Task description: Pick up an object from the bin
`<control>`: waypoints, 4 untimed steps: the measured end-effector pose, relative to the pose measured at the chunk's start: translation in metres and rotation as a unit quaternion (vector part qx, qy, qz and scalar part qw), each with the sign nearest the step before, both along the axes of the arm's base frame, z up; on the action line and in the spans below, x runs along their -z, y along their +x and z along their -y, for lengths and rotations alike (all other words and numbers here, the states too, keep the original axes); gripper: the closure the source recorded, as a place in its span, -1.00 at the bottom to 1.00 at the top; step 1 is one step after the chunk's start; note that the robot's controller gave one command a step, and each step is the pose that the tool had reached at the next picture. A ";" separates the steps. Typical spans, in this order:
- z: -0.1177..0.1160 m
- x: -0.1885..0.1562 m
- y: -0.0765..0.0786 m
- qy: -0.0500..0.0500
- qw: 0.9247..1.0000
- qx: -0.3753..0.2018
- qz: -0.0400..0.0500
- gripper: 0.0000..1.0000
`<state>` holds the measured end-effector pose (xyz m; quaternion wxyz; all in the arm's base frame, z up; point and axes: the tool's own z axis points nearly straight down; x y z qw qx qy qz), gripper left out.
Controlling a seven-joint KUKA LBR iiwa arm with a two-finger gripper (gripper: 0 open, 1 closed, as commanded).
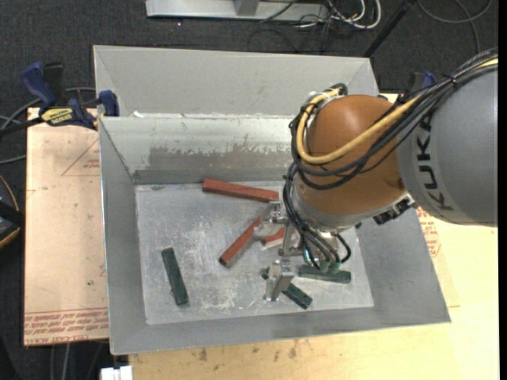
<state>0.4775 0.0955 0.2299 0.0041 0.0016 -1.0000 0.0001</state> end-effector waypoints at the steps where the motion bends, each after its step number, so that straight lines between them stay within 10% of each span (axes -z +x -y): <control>1: 0.000 -0.002 0.001 0.000 1.000 0.001 0.002 -1.00; 4: 0.069 0.102 0.030 0.001 0.999 -0.035 0.003 -1.00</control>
Offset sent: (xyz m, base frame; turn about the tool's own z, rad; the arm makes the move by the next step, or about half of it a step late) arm 0.0389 -0.0484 -0.0233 0.0500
